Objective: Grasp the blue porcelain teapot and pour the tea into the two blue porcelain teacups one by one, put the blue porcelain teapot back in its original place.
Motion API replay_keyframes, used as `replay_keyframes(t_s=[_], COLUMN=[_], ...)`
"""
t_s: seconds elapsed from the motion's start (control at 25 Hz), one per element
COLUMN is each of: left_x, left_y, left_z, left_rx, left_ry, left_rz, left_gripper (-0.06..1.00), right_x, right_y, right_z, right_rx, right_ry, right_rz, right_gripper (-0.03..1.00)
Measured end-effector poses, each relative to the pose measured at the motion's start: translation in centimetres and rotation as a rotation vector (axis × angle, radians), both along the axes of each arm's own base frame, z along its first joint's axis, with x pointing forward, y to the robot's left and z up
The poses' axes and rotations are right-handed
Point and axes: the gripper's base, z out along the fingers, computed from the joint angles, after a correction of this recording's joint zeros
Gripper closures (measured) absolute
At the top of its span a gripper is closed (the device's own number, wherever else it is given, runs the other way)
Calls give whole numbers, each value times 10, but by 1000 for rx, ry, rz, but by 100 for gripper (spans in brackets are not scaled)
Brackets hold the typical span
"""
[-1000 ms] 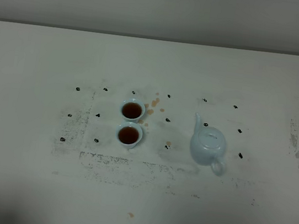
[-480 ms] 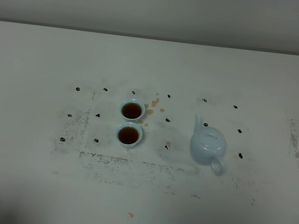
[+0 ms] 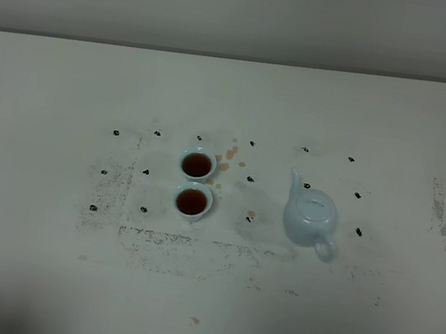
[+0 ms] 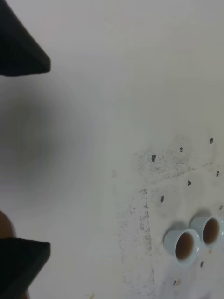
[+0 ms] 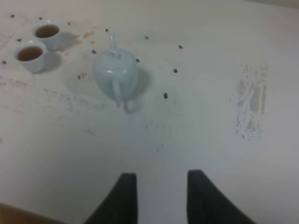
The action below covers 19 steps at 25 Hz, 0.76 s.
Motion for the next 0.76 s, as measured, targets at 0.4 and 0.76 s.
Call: replay_keyframes(t_s=[0.4, 0.76], left_x=[0, 0], left_y=[0, 0], left_z=[0, 0], left_rx=[0, 0], left_ry=[0, 0], left_rz=[0, 0], left_gripper=[26, 26], right_x=[0, 0], right_y=[0, 0], right_z=[0, 0], right_rx=[0, 1], right_ry=[0, 0], right_rz=[0, 0], right_gripper=[72, 72])
